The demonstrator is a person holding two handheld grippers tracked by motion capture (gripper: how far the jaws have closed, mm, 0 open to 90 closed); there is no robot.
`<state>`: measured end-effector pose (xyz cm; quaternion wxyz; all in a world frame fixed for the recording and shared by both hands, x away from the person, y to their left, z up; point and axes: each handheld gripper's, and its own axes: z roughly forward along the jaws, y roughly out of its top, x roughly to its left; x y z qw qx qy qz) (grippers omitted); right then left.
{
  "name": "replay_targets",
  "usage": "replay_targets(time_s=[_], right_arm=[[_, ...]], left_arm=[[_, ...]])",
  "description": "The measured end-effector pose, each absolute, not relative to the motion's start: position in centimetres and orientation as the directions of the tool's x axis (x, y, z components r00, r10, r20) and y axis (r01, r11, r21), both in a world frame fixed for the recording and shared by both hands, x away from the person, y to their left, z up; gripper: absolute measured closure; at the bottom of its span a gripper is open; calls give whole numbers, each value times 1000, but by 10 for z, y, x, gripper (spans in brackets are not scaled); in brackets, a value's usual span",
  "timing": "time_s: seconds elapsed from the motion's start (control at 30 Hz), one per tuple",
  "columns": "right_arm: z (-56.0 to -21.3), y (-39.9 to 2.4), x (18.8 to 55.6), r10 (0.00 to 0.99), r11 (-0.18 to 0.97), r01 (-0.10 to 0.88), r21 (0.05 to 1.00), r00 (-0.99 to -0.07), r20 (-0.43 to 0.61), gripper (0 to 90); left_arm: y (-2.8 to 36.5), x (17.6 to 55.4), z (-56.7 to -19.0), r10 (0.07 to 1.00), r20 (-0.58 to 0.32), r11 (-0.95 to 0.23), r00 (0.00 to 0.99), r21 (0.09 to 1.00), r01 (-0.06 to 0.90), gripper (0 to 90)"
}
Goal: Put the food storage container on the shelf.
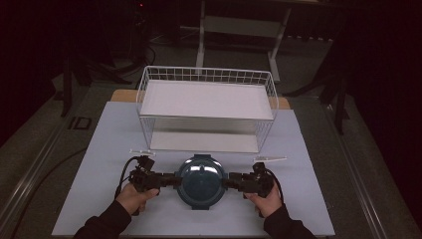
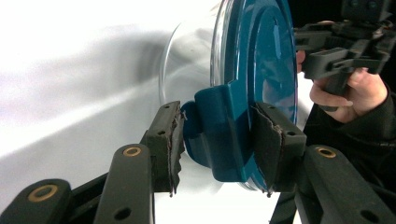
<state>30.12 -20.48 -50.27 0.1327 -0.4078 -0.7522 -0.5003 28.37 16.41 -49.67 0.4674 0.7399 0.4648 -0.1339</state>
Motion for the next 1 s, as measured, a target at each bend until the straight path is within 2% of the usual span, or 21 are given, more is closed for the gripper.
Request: replay_targets(time_s=[0.07,0.23,0.4,0.57,1.0], right_arm=[[-505,-204,302,474,174,760,626,-622,623,424],[-510,-204,304,436,180,791,585,-597,674,536],[-510,-204,302,431,173,800,575,-586,686,545],[-515,-204,300,434,122,835,537,-531,728,550],[-514,-204,295,437,86,841,535,-514,738,565]], left_arm=[[164,283,-497,561,-630,-134,537,572,809,558],[164,281,-497,560,-625,-134,545,581,803,560],[164,278,-497,563,-619,-135,547,584,800,559],[160,274,-496,595,-600,-120,535,592,797,538],[160,267,-496,610,-608,-78,508,593,802,549]])
